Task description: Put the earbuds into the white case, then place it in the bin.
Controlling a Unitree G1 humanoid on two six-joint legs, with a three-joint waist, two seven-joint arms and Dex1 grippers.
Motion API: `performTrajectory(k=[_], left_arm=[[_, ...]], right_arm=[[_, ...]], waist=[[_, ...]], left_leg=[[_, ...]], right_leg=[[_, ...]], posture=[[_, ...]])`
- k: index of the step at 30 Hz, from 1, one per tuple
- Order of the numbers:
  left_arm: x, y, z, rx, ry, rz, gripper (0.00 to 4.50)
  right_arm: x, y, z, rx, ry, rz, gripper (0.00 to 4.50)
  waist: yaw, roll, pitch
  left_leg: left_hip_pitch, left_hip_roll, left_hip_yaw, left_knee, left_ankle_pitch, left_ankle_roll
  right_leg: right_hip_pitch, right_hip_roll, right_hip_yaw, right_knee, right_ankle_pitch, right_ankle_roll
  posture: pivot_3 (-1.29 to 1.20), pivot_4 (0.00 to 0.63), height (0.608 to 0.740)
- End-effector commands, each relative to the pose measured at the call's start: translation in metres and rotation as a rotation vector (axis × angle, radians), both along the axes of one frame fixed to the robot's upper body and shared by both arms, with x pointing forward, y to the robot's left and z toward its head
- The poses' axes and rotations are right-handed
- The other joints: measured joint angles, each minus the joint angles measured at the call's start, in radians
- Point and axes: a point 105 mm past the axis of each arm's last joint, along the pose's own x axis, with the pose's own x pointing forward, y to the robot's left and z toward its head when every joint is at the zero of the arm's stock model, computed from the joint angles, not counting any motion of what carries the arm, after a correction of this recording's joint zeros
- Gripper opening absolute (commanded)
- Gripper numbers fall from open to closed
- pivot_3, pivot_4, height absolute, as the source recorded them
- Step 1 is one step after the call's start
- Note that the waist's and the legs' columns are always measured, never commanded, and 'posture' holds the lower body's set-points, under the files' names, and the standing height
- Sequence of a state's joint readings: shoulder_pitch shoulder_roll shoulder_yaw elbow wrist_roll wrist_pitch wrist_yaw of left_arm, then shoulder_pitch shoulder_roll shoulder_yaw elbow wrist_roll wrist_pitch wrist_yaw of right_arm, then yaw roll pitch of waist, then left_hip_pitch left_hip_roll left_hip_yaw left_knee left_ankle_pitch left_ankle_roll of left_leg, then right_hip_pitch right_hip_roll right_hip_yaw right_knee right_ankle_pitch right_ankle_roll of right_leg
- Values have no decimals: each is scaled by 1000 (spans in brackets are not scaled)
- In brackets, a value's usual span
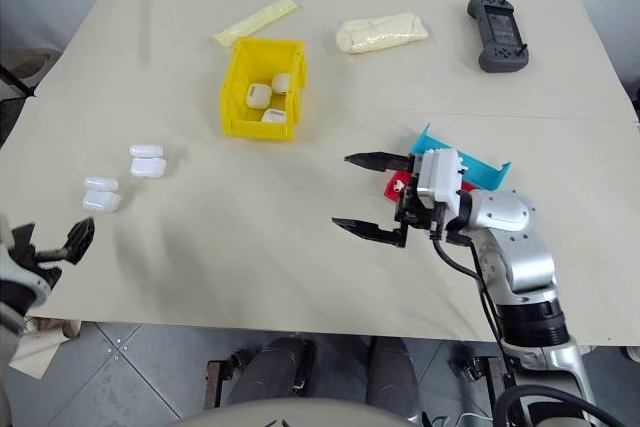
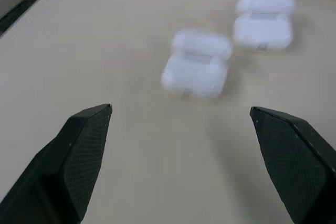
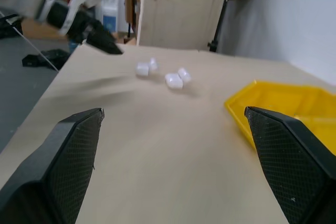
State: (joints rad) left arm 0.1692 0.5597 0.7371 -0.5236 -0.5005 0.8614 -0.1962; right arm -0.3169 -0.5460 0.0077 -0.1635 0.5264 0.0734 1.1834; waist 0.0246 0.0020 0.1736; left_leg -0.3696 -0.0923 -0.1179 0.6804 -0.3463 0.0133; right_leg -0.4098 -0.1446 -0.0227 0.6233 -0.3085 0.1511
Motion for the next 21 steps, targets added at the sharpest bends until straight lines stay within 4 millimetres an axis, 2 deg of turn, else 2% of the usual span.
performTrajectory(k=[1, 5, 9, 13, 17, 21], left_arm=[[18, 15, 4, 14, 156, -35, 4490], [26, 31, 12, 17, 326, -26, 4490], [31, 32, 22, 10, 519, -115, 4490], [39, 32, 22, -59, 589, -151, 4490], [50, 39, 19, -58, 606, -140, 4490], [56, 35, 8, -71, 663, -167, 4490]], right_arm=[[-5, -14, 4, -18, -8, -18, 4500], [-2, -22, 3, -28, 2, -58, 4500], [0, -24, 2, -16, 6, -85, 4500], [-3, -18, 0, -7, 10, -80, 4500], [-4, -15, 1, -1, 8, -80, 4500], [-6, -15, 3, 3, 3, -85, 4500]], waist=[[-1, 0, 0], [-17, 0, 0], [-28, 0, 0], [-29, 0, 0], [-29, 0, 0], [-28, 0, 0]], left_leg=[[0, 0, 1, 0, 0, 0], [1, 1, 2, -3, -1, -1], [2, 2, 2, -9, -1, -1], [2, 2, 3, -12, 0, -1], [2, 2, 5, -12, 0, -1], [1, 2, 5, -11, 0, -1]], right_leg=[[0, 0, 0, 0, 0, 0], [-2, 3, 2, 3, 0, 0], [-5, 5, 2, 3, 0, 0], [-6, 5, 2, 3, 0, -1], [-8, 5, 2, 4, 0, 0], [-9, 5, 2, 5, 0, 0]], posture=[[0, 150, 740], [0, 150, 740], [0, 150, 740], [0, 150, 740], [0, 150, 740], [0, 150, 740]])
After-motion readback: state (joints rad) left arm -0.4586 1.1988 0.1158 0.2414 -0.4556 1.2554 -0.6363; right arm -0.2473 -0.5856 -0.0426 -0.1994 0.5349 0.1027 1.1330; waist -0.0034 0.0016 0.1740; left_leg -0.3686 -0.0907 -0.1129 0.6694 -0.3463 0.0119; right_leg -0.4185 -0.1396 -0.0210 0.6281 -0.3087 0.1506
